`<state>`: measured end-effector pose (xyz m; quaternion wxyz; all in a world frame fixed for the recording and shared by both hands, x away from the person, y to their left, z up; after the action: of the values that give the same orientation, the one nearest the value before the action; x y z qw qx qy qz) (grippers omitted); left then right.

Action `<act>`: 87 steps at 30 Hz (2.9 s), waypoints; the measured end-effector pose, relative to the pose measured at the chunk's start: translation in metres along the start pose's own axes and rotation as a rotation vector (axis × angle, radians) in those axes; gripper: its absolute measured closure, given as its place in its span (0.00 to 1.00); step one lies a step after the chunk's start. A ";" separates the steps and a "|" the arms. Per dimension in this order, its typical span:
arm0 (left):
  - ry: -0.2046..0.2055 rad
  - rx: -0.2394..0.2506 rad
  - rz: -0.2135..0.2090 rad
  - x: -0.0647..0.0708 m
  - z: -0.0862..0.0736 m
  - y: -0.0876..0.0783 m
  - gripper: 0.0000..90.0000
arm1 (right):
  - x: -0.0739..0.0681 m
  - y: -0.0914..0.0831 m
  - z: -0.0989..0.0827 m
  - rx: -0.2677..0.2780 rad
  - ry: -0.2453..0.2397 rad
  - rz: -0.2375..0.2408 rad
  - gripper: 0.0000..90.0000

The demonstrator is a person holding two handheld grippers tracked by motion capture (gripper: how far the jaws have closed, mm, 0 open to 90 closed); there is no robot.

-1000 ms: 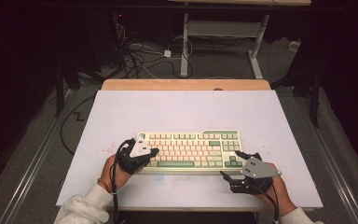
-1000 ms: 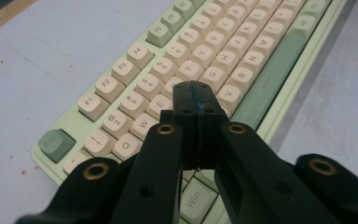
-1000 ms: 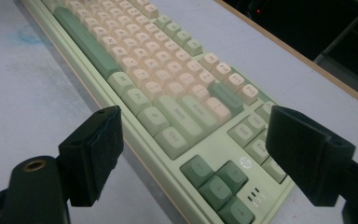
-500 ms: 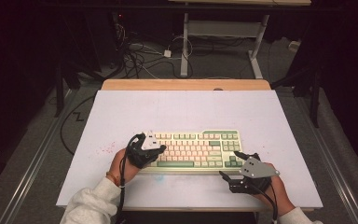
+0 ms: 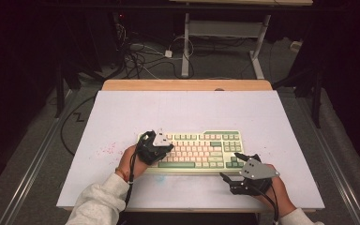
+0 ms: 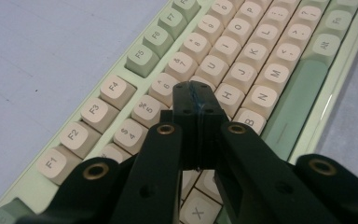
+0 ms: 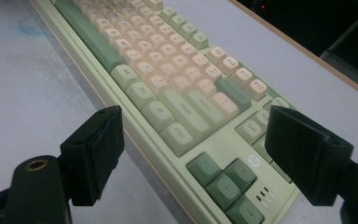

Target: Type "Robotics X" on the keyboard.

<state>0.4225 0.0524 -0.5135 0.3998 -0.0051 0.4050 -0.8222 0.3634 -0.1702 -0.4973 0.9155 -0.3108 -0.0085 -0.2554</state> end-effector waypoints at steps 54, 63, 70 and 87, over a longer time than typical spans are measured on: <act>0.023 0.067 0.047 -0.009 0.006 -0.011 0.93 | -0.001 -0.001 0.000 -0.006 -0.013 0.005 0.24; 0.033 0.134 0.070 -0.012 0.005 -0.023 0.75 | 0.000 -0.002 0.000 -0.002 -0.013 0.003 0.24; 0.052 0.168 0.111 -0.015 0.000 -0.030 0.43 | 0.003 -0.003 0.001 0.004 -0.009 -0.010 0.25; 0.040 0.234 0.191 -0.019 -0.028 -0.053 0.17 | 0.008 -0.004 0.001 0.007 -0.001 -0.020 0.25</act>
<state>0.3912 0.1023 -0.4909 0.4659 0.0963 0.3126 -0.8222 0.3683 -0.1760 -0.4926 0.9140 -0.3075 -0.0130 -0.2645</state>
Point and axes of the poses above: each handheld gripper's, and its own axes: y roughly forward along the jaws, z roughly out of its top, x roughly to its right, the point moved 10 cm from there along y, roughly forward along the jaws, and after that the axes turned 15 degrees about z, right-handed, at the moved point
